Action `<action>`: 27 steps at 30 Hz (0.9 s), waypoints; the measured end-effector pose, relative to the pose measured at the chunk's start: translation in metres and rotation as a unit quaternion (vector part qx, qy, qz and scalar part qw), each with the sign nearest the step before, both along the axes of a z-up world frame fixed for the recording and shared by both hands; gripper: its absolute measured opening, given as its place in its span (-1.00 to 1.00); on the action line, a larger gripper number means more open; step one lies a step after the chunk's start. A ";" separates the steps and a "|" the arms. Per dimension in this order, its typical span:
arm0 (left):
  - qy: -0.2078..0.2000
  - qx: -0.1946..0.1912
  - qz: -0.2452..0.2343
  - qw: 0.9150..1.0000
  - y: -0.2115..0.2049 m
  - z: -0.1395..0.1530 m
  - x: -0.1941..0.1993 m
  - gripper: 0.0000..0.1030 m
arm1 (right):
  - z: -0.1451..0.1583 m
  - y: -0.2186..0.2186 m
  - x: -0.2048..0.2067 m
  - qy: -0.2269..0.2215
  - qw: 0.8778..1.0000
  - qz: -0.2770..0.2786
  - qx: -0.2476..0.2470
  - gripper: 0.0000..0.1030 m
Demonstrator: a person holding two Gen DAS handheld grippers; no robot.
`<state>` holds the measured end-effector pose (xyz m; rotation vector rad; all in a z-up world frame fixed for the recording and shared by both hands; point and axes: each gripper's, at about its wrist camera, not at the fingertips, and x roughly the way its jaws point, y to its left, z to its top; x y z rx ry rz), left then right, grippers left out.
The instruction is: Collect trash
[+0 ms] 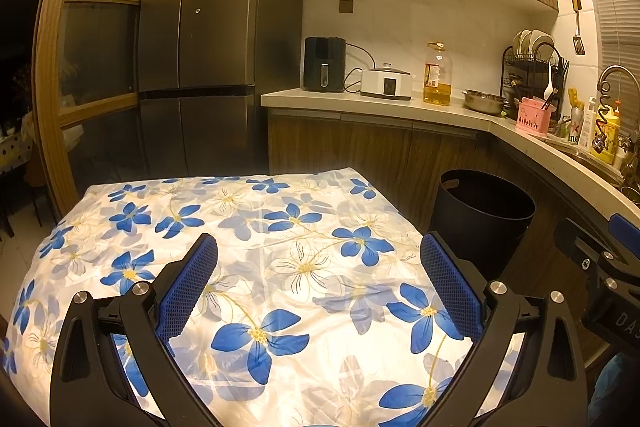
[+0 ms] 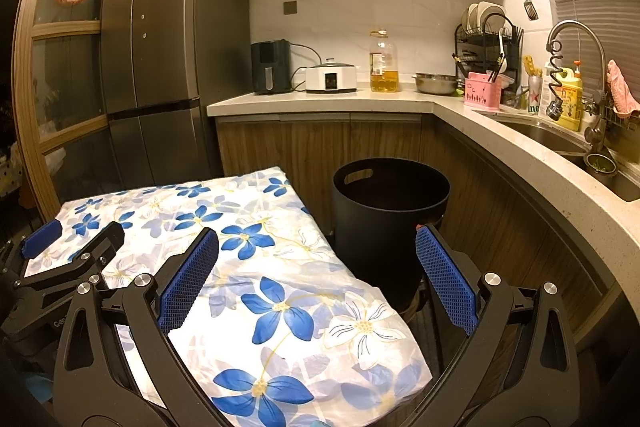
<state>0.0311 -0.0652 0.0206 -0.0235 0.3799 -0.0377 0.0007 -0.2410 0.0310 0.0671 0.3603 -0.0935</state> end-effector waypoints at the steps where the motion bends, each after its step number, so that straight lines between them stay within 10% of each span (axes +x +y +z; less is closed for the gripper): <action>1: -0.001 0.000 0.000 1.000 0.000 0.001 0.000 0.88 | 0.000 0.000 0.000 0.000 1.000 0.000 0.000 0.90; 27: -0.004 0.017 0.003 1.000 -0.002 0.002 -0.001 0.37 | 0.003 0.001 0.002 -0.001 1.000 -0.001 0.003 0.90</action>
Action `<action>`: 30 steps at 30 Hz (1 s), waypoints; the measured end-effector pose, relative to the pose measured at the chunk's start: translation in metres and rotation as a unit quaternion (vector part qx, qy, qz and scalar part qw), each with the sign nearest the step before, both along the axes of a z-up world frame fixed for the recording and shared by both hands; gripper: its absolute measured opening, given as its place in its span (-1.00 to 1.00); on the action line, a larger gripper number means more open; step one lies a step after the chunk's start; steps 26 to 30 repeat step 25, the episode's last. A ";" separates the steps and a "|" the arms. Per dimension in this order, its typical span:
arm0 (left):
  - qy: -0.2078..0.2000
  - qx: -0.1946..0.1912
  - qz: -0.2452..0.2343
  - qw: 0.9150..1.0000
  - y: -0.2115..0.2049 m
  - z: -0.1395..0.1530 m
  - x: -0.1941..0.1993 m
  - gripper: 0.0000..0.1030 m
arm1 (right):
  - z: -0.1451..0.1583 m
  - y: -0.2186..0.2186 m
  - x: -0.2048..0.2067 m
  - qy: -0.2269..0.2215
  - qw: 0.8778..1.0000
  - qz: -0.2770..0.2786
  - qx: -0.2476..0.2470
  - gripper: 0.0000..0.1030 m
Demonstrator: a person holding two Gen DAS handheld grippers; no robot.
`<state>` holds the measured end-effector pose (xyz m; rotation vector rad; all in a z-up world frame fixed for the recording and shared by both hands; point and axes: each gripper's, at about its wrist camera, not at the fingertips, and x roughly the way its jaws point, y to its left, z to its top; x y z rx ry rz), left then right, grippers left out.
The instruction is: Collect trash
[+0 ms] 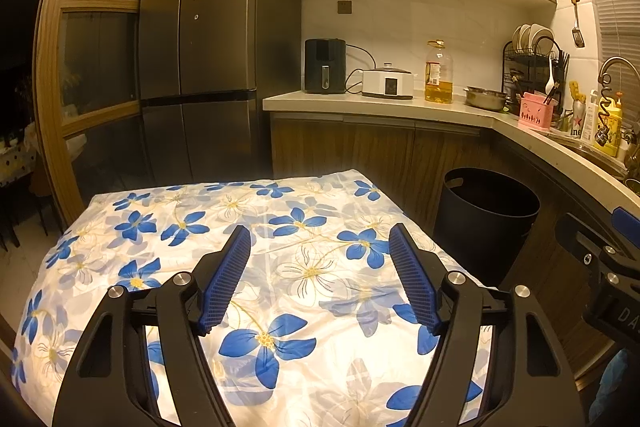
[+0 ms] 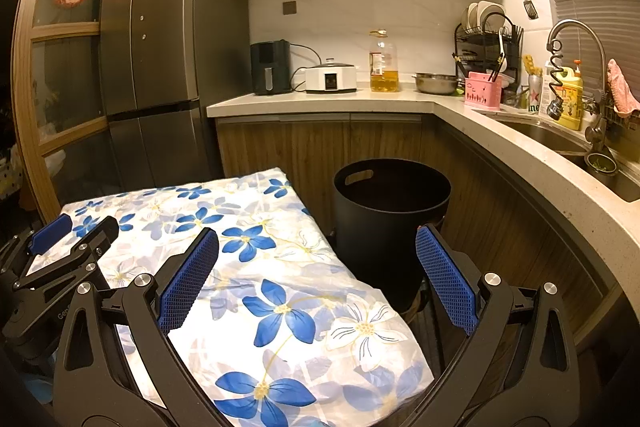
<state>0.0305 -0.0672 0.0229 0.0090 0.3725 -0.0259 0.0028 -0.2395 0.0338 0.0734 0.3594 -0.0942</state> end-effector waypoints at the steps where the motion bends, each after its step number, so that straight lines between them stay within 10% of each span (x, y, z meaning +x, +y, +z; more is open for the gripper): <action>1: 0.000 0.001 0.001 1.000 0.000 0.000 0.000 0.37 | 0.000 0.000 0.000 0.000 1.000 0.000 0.000 0.90; 30: -0.004 0.001 0.027 1.000 0.004 0.000 -0.001 0.88 | -0.001 -0.001 0.000 -0.001 1.000 -0.002 0.006 0.90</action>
